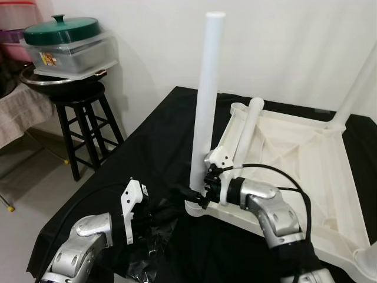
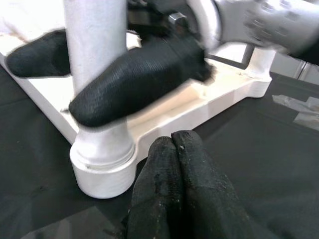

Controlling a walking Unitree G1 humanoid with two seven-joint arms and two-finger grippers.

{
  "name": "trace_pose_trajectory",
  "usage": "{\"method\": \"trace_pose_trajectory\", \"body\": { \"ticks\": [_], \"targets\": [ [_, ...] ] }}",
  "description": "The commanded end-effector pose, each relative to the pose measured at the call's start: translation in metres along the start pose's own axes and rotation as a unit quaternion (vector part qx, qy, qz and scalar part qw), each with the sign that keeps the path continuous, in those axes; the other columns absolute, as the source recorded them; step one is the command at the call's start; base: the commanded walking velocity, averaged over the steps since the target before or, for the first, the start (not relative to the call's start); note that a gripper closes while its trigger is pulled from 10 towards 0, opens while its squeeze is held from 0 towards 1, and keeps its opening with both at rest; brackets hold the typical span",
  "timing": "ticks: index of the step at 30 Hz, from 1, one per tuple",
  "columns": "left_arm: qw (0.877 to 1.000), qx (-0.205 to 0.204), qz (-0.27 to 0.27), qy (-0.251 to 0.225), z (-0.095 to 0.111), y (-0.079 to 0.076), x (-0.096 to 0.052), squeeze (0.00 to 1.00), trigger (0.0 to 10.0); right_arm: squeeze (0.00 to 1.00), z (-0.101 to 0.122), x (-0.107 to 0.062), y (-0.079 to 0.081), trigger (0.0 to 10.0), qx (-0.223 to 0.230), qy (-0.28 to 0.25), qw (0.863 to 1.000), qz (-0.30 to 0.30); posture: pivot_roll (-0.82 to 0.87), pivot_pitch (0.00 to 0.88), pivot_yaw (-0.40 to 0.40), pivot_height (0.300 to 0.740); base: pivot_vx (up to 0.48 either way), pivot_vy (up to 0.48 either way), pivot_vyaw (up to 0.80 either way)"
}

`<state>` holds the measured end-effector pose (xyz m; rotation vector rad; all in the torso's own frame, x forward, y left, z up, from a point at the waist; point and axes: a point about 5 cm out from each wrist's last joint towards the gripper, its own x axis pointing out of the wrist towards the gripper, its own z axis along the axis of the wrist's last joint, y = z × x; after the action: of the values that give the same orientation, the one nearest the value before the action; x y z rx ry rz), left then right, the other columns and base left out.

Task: Building children table

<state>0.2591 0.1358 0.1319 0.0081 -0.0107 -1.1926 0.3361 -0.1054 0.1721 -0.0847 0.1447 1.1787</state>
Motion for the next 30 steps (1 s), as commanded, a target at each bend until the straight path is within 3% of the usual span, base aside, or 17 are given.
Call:
{"method": "trace_pose_trajectory", "body": {
  "ticks": [1,6,11,12,19,25,28,29,30],
  "targets": [
    [1.0,0.004,-0.001,0.004,0.0,-0.002,0.001,0.0,10.0,0.0,0.005,-0.003,-0.008,10.0,0.009,-0.014,0.999,0.028,-0.05,0.0,-0.06,0.74,0.0,0.0,0.0],
    [1.0,0.003,-0.001,0.004,0.0,-0.004,0.001,0.0,10.0,0.0,0.013,-0.007,-0.022,10.0,0.013,-0.006,0.999,0.042,-0.04,0.0,-0.061,0.74,0.0,0.0,0.0],
    [1.0,0.003,-0.001,0.004,0.0,-0.004,0.0,0.0,10.0,0.0,0.013,-0.007,-0.025,10.0,0.015,-0.003,0.998,0.053,-0.04,0.0,-0.063,0.74,0.0,0.0,0.0],
    [1.0,0.003,0.0,0.004,0.0,-0.004,0.0,0.0,10.0,0.0,0.013,-0.007,-0.025,0.0,0.018,-0.005,0.998,0.061,-0.04,0.0,-0.064,0.74,0.0,0.0,0.0],
    [1.0,0.001,0.0,0.005,0.0,-0.004,-0.002,0.0,10.0,0.0,0.009,-0.012,-0.021,0.0,0.021,-0.024,0.995,0.097,-0.05,0.0,-0.06,0.74,0.0,0.0,0.0],
    [1.0,0.001,0.001,0.004,0.0,-0.004,-0.003,0.0,10.0,0.0,0.006,-0.022,-0.017,0.0,-0.002,-0.029,0.996,0.082,-0.05,0.0,-0.054,0.74,0.0,0.0,0.0],
    [1.0,-0.001,0.002,0.004,0.0,-0.004,-0.005,0.0,10.0,0.0,-0.001,-0.023,-0.018,0.0,-0.011,-0.019,0.999,-0.033,-0.07,0.0,-0.055,0.74,0.0,0.0,0.0],
    [1.0,-0.001,0.002,0.004,0.0,-0.004,-0.005,0.0,10.0,0.0,-0.001,-0.023,-0.018,0.0,-0.011,-0.019,0.999,-0.033,-0.07,0.0,-0.055,0.74,0.0,0.0,0.0],
    [1.0,-0.001,0.001,0.005,0.0,-0.004,-0.006,0.0,10.0,0.0,-0.01,-0.014,-0.015,0.0,0.0,-0.018,0.991,-0.129,-0.06,0.0,-0.062,0.74,0.0,0.0,0.0]
  ]
}}
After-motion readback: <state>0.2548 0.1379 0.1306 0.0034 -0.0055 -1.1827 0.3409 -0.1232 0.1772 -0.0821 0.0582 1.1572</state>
